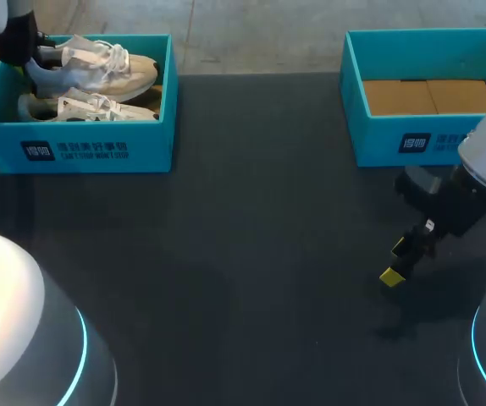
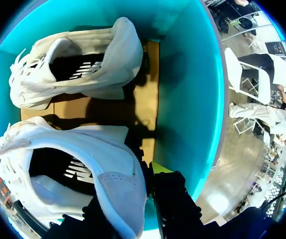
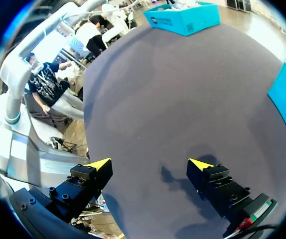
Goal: Take the shoe out of the shoebox, open the shoe tongue, remove and reinsert the insole, then place the shoe into the shoebox
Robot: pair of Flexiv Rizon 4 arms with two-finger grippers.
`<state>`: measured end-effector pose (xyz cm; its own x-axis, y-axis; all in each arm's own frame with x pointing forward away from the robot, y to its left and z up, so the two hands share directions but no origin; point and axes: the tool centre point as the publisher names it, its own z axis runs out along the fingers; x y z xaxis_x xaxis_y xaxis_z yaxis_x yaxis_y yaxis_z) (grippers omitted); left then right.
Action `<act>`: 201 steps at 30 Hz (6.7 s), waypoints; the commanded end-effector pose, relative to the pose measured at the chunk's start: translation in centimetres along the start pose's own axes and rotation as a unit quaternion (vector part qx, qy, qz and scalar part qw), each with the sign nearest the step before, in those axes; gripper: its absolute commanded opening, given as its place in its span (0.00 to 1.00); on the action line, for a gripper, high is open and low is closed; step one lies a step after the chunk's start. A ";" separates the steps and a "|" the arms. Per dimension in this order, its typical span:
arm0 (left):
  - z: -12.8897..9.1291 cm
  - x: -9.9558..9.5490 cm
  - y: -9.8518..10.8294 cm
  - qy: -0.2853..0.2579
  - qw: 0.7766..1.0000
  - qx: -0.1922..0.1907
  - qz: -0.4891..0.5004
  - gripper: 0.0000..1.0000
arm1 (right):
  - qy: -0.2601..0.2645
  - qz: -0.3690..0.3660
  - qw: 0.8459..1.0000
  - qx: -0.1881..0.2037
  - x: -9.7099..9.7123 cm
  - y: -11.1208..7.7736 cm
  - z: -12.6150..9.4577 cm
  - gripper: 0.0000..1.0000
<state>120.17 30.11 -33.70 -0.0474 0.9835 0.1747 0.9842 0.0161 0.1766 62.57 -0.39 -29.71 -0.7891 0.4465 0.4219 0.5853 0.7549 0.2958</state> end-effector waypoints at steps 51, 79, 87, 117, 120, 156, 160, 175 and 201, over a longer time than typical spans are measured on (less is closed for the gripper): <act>1.9 -0.9 -0.7 -0.037 0.999 0.025 0.008 0.49 | -0.001 0.000 1.000 0.000 0.1 0.0 0.1 1.00; -4.1 0.1 0.9 -0.087 0.995 -0.005 -0.037 1.00 | -0.001 0.000 1.000 0.000 0.1 0.0 0.1 1.00; -6.7 -0.1 1.3 -0.099 0.994 -0.012 -0.043 1.00 | -0.001 0.000 1.000 0.000 0.1 0.0 0.1 1.00; -13.7 1.3 -8.3 -0.108 0.993 0.015 -0.040 1.00 | -0.001 0.000 1.000 0.000 0.1 0.0 0.1 1.00; -13.6 1.2 -9.4 -0.110 0.993 0.022 -0.039 1.00 | -0.001 0.000 1.000 0.000 0.1 0.0 0.1 1.00; -7.5 0.8 -13.9 -0.072 0.994 0.082 0.020 1.00 | -0.001 0.000 1.000 0.000 0.1 0.0 0.1 1.00; -6.8 0.5 -13.5 -0.063 0.994 0.082 0.019 1.00 | -0.001 0.000 1.000 0.000 0.1 0.0 0.1 1.00; -4.3 -0.3 -13.5 -0.040 0.994 0.097 0.038 1.00 | -0.001 0.000 1.000 0.000 0.1 0.0 0.1 1.00; -0.8 -1.2 -12.7 -0.043 0.993 0.102 0.041 1.00 | -0.001 0.000 1.000 0.000 0.1 0.0 0.1 1.00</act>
<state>107.33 28.48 -34.95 0.0383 0.9943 0.0998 0.9987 -0.0348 -0.0369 62.57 -0.39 -29.71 -0.7891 0.4465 0.4219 0.5853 0.7549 0.2958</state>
